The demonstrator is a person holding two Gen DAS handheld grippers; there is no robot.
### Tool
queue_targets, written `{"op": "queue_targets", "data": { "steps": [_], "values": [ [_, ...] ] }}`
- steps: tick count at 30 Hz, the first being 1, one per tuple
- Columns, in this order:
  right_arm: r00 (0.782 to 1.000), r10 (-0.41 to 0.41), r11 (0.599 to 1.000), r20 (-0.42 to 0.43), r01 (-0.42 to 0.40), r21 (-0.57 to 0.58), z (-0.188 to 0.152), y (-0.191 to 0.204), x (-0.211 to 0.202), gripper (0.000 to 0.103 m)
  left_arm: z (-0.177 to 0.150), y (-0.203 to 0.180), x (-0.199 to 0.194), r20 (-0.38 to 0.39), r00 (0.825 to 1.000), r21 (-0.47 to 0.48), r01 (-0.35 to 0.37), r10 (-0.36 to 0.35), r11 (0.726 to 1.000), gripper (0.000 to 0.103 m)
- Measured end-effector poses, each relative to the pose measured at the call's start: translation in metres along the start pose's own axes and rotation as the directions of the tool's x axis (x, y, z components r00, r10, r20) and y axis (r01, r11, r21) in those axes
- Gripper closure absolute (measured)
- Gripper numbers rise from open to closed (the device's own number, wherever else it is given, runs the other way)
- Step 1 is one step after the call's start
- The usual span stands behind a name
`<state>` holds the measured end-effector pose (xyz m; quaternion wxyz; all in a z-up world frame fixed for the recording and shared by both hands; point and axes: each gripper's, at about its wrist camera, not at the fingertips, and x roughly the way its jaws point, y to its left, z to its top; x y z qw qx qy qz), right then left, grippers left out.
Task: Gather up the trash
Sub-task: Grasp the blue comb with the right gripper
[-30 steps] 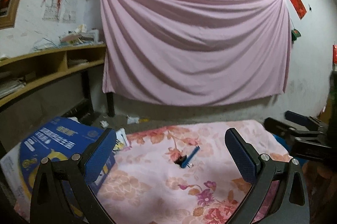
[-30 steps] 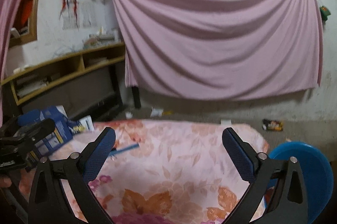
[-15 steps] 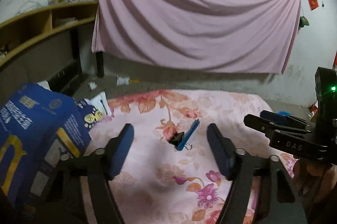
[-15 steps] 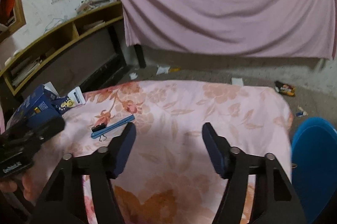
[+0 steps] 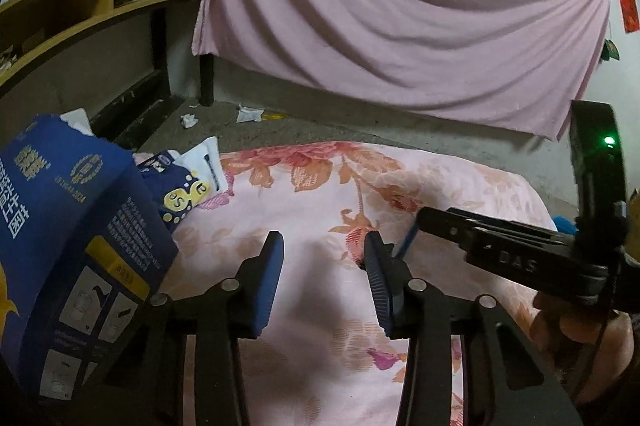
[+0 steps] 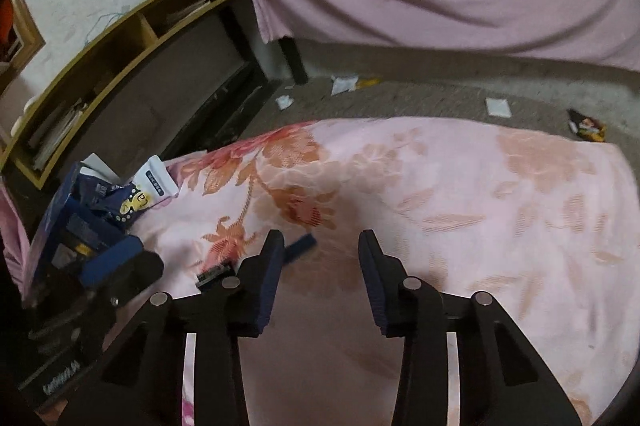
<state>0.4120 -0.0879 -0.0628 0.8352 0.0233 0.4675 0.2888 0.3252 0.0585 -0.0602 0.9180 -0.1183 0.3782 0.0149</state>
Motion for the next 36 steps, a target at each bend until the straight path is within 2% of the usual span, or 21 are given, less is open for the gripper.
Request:
{"op": "queue_targets", "data": {
  "steps": [4, 9, 11, 15, 17, 25, 29, 33, 36],
  "values": [
    [1.0, -0.012, 1.0, -0.027, 0.011, -0.023, 0.007, 0.008, 0.009, 0.068, 0.0, 0.006, -0.004, 0.0, 1.0, -0.029, 0.0, 0.0, 1.0, 0.067],
    [0.996, -0.061, 0.986, -0.07, 0.049, -0.162, -0.007, 0.017, 0.007, 0.081, 0.001, 0.008, -0.008, -0.01, 1.0, -0.037, 0.012, -0.013, 0.999, 0.067],
    [0.995, -0.066, 0.978, -0.078, 0.049, -0.204, -0.015, 0.014, 0.0, 0.085, 0.001, 0.009, -0.009, -0.019, 0.999, -0.029, 0.031, -0.032, 0.999, 0.067],
    [0.996, -0.065, 0.963, -0.067, 0.045, -0.266, -0.032, 0.005, -0.02, 0.085, 0.002, 0.002, -0.005, -0.047, 0.995, -0.003, 0.085, -0.085, 0.996, 0.067],
    [0.997, -0.055, 0.97, -0.06, 0.039, -0.241, -0.039, -0.003, -0.03, 0.085, 0.002, -0.004, -0.001, -0.069, 0.991, 0.024, 0.115, -0.113, 0.993, 0.067],
    [0.998, -0.048, 0.988, -0.034, 0.042, -0.147, -0.059, -0.007, -0.052, 0.084, 0.007, -0.015, 0.022, -0.159, 0.976, 0.09, 0.164, -0.149, 0.982, 0.067],
    [0.999, -0.044, 0.994, -0.031, 0.04, -0.098, -0.066, -0.007, -0.057, 0.083, 0.01, -0.021, 0.035, -0.185, 0.974, 0.119, 0.157, -0.134, 0.98, 0.067],
    [0.998, -0.056, 0.994, -0.035, 0.053, -0.098, -0.064, -0.003, -0.053, 0.083, 0.01, -0.035, 0.046, -0.202, 0.976, 0.172, 0.123, -0.087, 0.977, 0.067],
    [0.996, -0.083, 0.991, -0.029, 0.079, -0.108, -0.064, 0.0, -0.052, 0.087, 0.006, -0.042, 0.048, -0.208, 0.975, 0.203, 0.125, -0.082, 0.971, 0.067]
  ]
}}
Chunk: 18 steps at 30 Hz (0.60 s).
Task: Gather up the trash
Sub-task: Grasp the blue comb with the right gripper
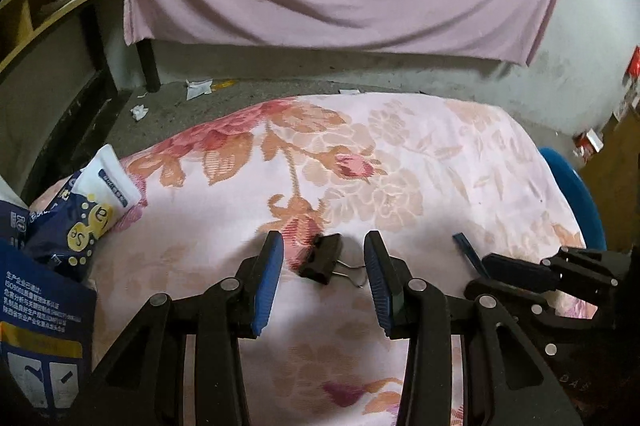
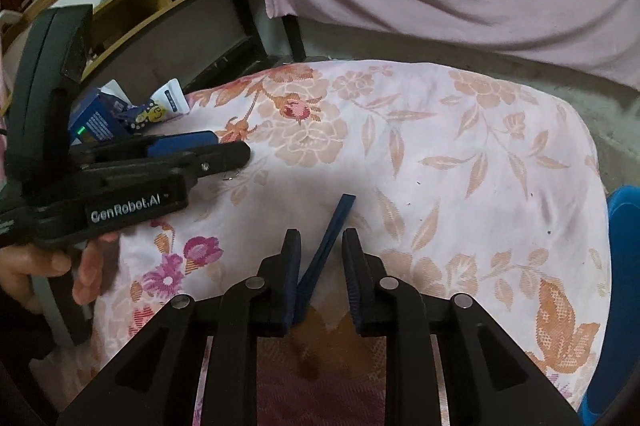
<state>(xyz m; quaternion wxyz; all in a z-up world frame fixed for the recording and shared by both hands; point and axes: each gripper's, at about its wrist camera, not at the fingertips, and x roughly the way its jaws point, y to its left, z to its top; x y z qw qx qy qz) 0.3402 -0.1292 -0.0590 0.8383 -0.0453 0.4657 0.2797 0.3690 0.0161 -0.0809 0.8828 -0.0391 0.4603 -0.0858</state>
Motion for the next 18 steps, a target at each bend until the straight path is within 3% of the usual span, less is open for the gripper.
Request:
{"op": "queue_targets", "data": {
  "steps": [1, 2, 3, 9, 18],
  "values": [
    [1.0, -0.005, 1.0, 0.001, 0.005, 0.001, -0.001, 0.0, 0.0, 0.091, -0.001, -0.003, 0.001, 0.0, 1.0, 0.011, 0.004, -0.004, 1.0, 0.071],
    [1.0, -0.009, 1.0, 0.005, 0.009, 0.007, -0.001, -0.001, 0.0, 0.095, -0.002, -0.005, 0.001, -0.001, 1.0, 0.021, 0.006, -0.006, 1.0, 0.085],
    [1.0, -0.01, 1.0, 0.008, 0.01, 0.016, -0.001, -0.003, -0.001, 0.097, -0.004, -0.008, 0.002, -0.004, 1.0, 0.032, 0.002, -0.002, 0.999, 0.091],
    [0.999, -0.003, 0.999, 0.041, 0.001, 0.048, -0.007, -0.01, -0.01, 0.099, -0.012, -0.022, -0.003, 0.023, 1.0, 0.048, -0.005, 0.004, 0.999, 0.091],
    [0.981, -0.013, 0.997, 0.192, -0.001, 0.072, -0.02, -0.01, -0.051, 0.099, -0.009, -0.04, -0.043, 0.146, 0.989, 0.056, -0.022, 0.014, 0.998, 0.091]
  ]
}}
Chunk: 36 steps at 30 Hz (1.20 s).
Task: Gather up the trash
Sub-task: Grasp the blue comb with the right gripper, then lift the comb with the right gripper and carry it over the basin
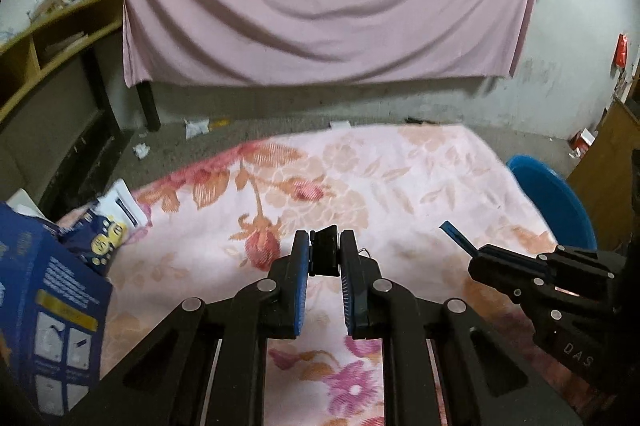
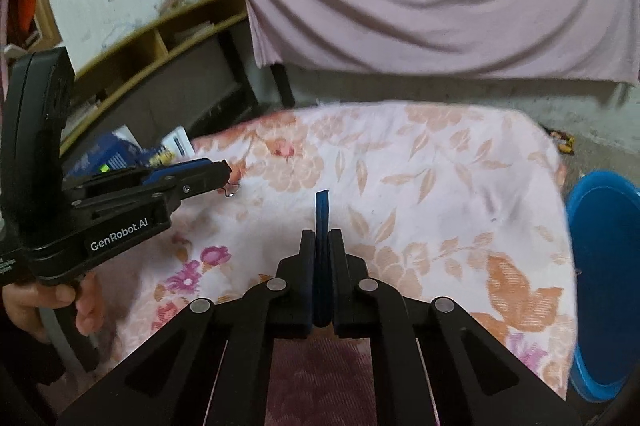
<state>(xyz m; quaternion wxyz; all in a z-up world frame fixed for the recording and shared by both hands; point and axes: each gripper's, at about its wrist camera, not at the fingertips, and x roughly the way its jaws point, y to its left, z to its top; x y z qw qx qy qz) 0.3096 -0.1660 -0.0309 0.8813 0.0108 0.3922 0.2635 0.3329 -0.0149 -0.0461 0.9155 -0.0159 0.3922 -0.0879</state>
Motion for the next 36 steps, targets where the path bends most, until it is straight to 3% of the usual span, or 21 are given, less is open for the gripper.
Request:
{"op": "queue_targets", "data": {
  "steps": [6, 8, 10, 13, 17, 22, 26, 28, 32, 34, 36],
  "values": [
    [0.981, -0.01, 1.0, 0.195, 0.008, 0.009, 0.001, -0.004, -0.048, 0.099, 0.011, -0.022, -0.036, 0.138, 0.99, 0.001, 0.009, -0.009, 1.0, 0.091],
    [0.96, -0.023, 1.0, 0.278, 0.02, 0.012, 0.003, -0.006, -0.069, 0.099, 0.015, -0.031, -0.051, 0.214, 0.976, -0.003, 0.036, -0.035, 0.999, 0.091],
    [0.927, -0.044, 0.999, 0.372, 0.047, 0.002, 0.005, -0.007, -0.095, 0.099, 0.018, -0.04, -0.066, 0.278, 0.959, -0.002, 0.055, -0.052, 0.998, 0.091],
    [0.877, -0.071, 0.996, 0.476, 0.088, -0.015, 0.009, -0.009, -0.126, 0.099, 0.025, -0.059, -0.089, 0.381, 0.92, 0.01, 0.092, -0.089, 0.996, 0.091],
    [0.796, -0.113, 0.986, 0.595, 0.165, -0.034, 0.011, -0.012, -0.166, 0.099, 0.033, -0.087, -0.118, 0.503, 0.852, 0.055, 0.134, -0.143, 0.99, 0.091],
    [0.67, -0.163, 0.968, 0.725, 0.252, -0.015, 0.006, -0.029, -0.213, 0.099, 0.041, -0.124, -0.145, 0.628, 0.745, 0.131, 0.183, -0.224, 0.974, 0.091],
    [0.596, -0.191, 0.955, 0.78, 0.296, 0.007, 0.002, -0.044, -0.238, 0.099, 0.043, -0.156, -0.162, 0.698, 0.66, 0.194, 0.199, -0.278, 0.961, 0.091],
    [0.562, -0.2, 0.95, 0.803, 0.313, 0.017, 0.0, -0.051, -0.247, 0.099, 0.043, -0.169, -0.165, 0.715, 0.631, 0.217, 0.21, -0.302, 0.953, 0.091],
    [0.519, -0.236, 0.936, 0.821, 0.348, 0.049, -0.009, -0.063, -0.256, 0.099, 0.039, -0.199, -0.169, 0.73, 0.591, 0.271, 0.212, -0.344, 0.939, 0.091],
    [0.511, -0.258, 0.931, 0.82, 0.357, 0.07, -0.014, -0.07, -0.255, 0.099, 0.038, -0.213, -0.164, 0.723, 0.589, 0.29, 0.215, -0.361, 0.933, 0.091],
    [0.512, -0.278, 0.928, 0.813, 0.362, 0.089, -0.019, -0.078, -0.256, 0.099, 0.037, -0.227, -0.156, 0.708, 0.6, 0.307, 0.213, -0.372, 0.927, 0.091]
  ]
}}
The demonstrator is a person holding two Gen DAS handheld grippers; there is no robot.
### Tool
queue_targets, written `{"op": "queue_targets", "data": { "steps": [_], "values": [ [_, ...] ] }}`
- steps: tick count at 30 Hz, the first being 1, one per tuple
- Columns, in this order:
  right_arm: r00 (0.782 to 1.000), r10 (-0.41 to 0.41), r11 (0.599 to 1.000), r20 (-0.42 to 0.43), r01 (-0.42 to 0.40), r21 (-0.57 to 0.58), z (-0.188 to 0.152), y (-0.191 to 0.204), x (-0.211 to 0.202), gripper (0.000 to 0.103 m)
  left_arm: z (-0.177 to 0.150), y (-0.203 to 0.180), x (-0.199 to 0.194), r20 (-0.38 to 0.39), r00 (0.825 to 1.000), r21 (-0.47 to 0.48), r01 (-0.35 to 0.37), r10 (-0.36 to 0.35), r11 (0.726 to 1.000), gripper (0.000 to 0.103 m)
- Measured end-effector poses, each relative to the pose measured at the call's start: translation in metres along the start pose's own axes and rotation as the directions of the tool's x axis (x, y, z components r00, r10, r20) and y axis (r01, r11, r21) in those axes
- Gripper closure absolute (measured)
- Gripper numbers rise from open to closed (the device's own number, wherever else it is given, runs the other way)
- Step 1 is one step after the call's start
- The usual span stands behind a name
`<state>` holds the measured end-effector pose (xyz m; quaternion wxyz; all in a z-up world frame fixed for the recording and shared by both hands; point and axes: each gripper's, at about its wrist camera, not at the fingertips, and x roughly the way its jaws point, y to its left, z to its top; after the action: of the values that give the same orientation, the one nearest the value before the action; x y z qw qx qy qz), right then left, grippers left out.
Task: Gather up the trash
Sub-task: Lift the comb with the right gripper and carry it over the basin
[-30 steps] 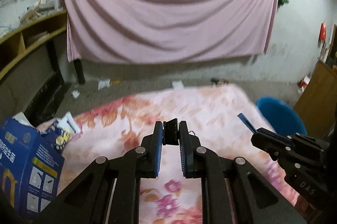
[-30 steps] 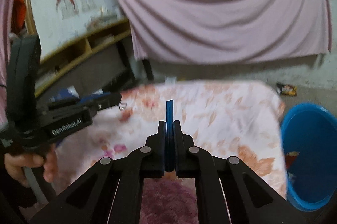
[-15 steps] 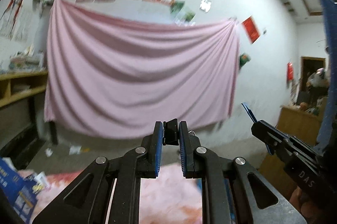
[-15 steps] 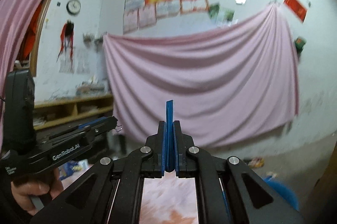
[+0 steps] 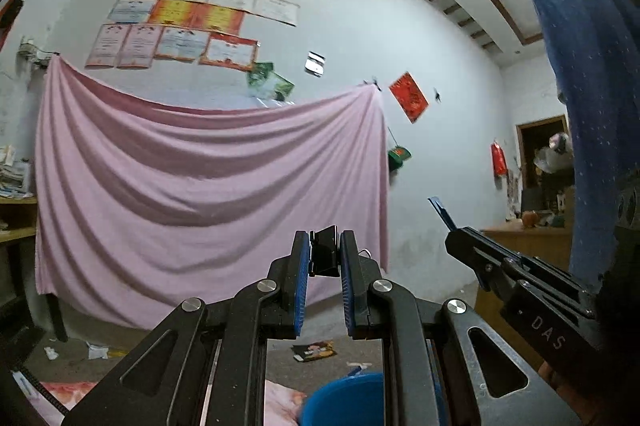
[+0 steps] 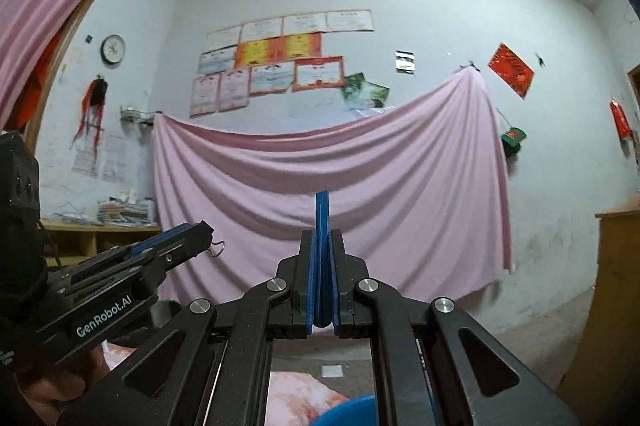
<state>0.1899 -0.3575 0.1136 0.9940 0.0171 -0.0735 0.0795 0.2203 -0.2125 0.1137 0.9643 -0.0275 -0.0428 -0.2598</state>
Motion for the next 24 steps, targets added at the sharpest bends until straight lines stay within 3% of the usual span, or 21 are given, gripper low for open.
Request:
{"op": "queue_targets", "data": {
  "steps": [5, 12, 17, 24],
  "values": [
    [0.996, -0.049, 0.998, -0.079, 0.053, 0.042, -0.022, -0.029, 0.004, 0.098, -0.02, -0.016, 0.023, -0.088, 0.996, -0.003, 0.024, -0.024, 1.0, 0.091],
    [0.972, -0.082, 0.989, -0.22, 0.106, 0.103, -0.054, -0.057, 0.015, 0.098, -0.052, -0.034, 0.059, -0.229, 0.973, 0.009, 0.039, -0.036, 0.999, 0.091],
    [0.945, -0.087, 0.978, -0.314, 0.141, 0.154, -0.078, -0.074, 0.021, 0.098, -0.08, -0.042, 0.088, -0.35, 0.936, -0.008, 0.038, -0.038, 0.999, 0.091],
    [0.902, -0.102, 0.969, -0.42, 0.185, 0.163, -0.108, -0.086, 0.024, 0.098, -0.105, -0.05, 0.106, -0.458, 0.888, -0.001, 0.05, -0.045, 0.999, 0.091]
  ]
}}
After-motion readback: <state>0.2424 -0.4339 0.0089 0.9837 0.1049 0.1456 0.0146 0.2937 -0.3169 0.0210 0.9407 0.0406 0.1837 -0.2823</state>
